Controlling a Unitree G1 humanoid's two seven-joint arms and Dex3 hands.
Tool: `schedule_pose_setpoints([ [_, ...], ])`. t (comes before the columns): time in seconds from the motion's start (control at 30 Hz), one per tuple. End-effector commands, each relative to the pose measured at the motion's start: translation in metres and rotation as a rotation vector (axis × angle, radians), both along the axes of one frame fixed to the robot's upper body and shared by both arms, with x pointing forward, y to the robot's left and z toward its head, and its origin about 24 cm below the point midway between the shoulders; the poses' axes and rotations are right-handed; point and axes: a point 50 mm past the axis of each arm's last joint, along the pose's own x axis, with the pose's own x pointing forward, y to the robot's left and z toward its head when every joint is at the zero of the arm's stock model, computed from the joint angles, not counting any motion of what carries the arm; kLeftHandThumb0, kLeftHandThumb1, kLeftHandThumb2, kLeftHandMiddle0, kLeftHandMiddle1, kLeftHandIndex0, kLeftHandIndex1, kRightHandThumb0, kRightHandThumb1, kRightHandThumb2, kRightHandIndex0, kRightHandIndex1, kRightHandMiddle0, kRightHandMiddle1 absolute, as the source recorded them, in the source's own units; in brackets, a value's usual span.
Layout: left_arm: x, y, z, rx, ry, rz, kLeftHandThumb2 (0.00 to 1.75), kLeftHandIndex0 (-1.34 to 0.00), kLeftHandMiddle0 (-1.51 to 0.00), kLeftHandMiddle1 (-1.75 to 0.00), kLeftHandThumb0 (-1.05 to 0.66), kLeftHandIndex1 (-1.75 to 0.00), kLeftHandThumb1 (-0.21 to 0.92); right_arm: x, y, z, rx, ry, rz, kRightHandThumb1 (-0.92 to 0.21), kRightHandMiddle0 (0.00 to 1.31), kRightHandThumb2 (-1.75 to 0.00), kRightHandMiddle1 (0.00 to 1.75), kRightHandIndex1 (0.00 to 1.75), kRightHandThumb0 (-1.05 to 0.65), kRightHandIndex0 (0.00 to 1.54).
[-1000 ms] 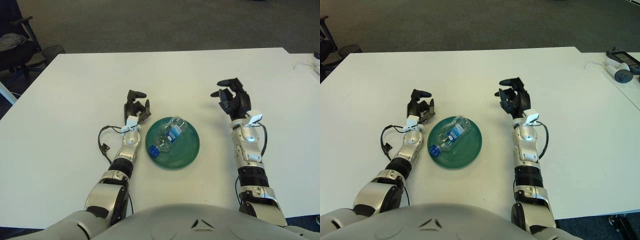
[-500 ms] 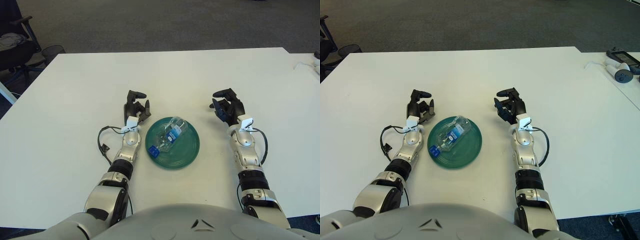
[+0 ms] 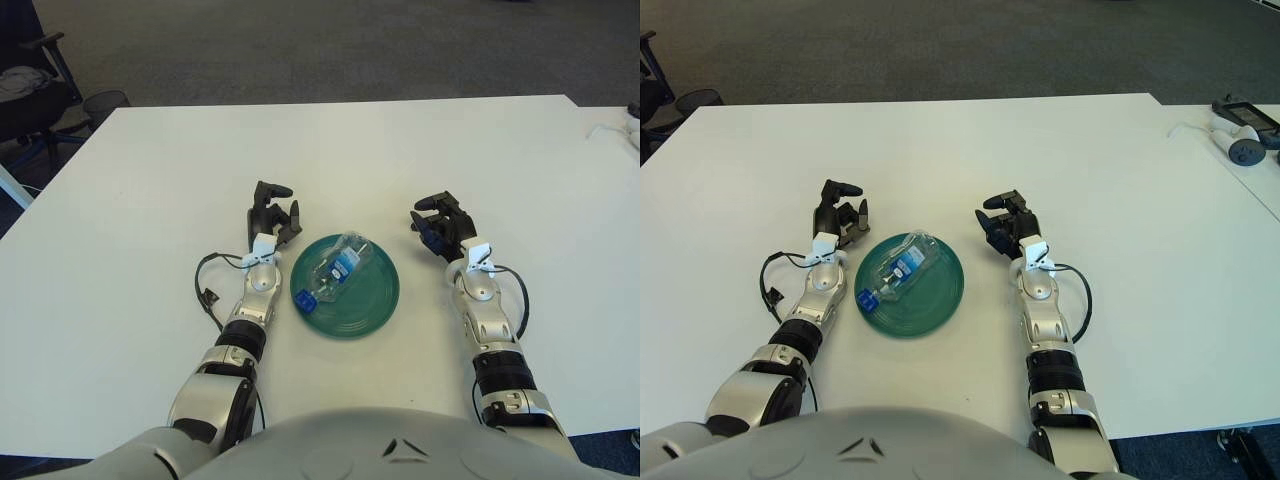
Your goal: Put the bottle into the plate.
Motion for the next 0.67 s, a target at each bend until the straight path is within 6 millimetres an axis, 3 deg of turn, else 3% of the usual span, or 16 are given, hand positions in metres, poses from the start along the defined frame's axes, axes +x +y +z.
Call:
schedule_pose_setpoints([
  [0.0,-0.018,0.004,-0.026,0.009,0.133,0.020,0.88,-0.36,-0.93,-1.75,-0.39,-1.75,0.65,-0.006,0.003,-0.018,-0.021,0.076,0.024,-0.92,0.35,-0.30,1.55,1.33,0.00,0.45],
  [0.63,-0.018,0.002,-0.026,0.012,0.126,0.020,0.90,-0.37,-0.94,-1.75,-0.39,-1.75,0.64,-0.009,0.010,-0.043,-0.052,0.148,0.014,-0.92,0.30,-0.33,1.62,1.31,0.00,0.43],
])
